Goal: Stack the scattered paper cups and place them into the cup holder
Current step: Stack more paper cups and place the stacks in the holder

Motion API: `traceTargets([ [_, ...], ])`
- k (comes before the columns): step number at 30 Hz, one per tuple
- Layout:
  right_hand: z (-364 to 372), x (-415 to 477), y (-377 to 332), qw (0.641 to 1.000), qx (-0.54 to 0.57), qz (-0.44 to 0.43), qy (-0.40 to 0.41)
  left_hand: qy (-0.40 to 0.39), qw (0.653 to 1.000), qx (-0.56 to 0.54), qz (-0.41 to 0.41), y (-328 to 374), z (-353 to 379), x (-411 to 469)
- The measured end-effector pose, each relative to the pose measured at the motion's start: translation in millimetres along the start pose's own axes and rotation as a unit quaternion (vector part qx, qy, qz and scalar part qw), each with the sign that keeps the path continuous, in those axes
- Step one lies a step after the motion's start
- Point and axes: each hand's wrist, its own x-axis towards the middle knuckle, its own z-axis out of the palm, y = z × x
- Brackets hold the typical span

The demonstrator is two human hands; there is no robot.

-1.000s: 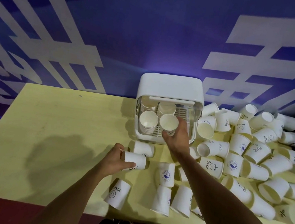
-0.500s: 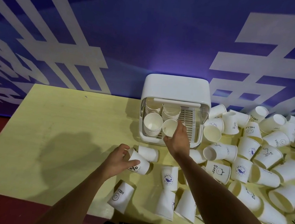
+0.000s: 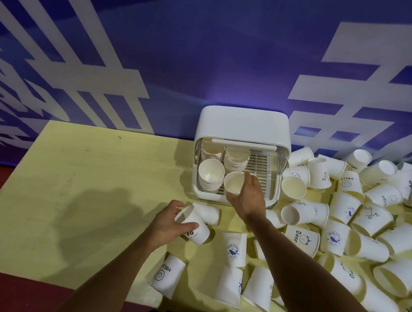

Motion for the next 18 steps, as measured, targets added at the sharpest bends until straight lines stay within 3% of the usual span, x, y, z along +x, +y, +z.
traceTargets([
  [13, -17, -35, 8, 0.994, 0.058, -0.072, 0.050, 0.016, 0.999, -0.029, 0.013, 27, 7, -6],
  [18, -20, -51, 5, 0.989, 0.108, -0.084, -0.051, 0.023, 0.998, -0.057, 0.013, 45, 19, -6],
])
